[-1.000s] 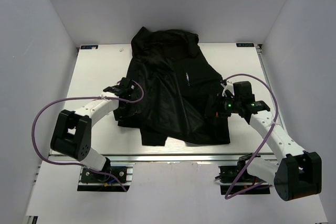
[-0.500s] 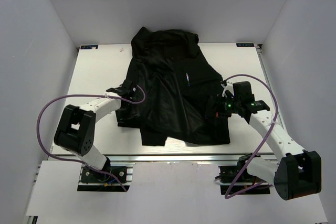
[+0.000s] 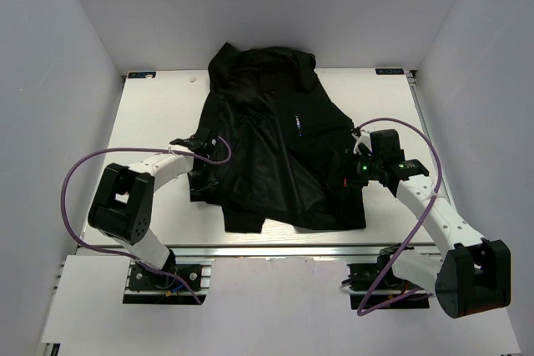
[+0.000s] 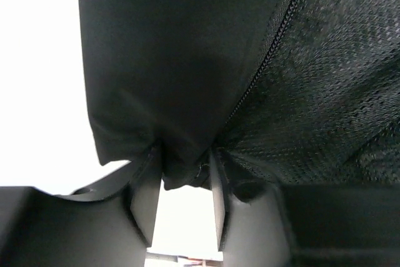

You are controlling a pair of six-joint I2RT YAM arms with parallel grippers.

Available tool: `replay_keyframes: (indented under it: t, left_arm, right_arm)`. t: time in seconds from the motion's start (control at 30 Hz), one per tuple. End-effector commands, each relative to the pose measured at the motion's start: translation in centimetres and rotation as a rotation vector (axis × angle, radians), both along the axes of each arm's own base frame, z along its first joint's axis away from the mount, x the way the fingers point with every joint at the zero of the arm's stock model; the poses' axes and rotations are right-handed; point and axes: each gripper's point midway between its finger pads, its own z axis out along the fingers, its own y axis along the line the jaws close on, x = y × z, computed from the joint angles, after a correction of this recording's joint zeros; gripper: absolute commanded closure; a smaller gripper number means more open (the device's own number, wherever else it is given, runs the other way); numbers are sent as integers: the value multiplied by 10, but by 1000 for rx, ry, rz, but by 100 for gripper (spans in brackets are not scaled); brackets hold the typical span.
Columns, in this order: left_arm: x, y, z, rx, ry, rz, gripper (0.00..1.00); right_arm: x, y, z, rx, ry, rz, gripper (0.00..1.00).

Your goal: Zip up the jacket

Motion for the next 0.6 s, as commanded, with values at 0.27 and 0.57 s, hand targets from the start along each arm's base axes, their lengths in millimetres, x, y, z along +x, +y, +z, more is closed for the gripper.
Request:
replay_keyframes:
  t: [0.27, 0.57]
  left_arm:
    - [8, 0, 28, 2, -42, -25, 50]
    - [8, 4, 25, 5, -46, -7, 59]
  right_arm:
    - [10, -10, 0, -59, -33, -40, 100]
    - [9, -10, 0, -56, -29, -37, 100]
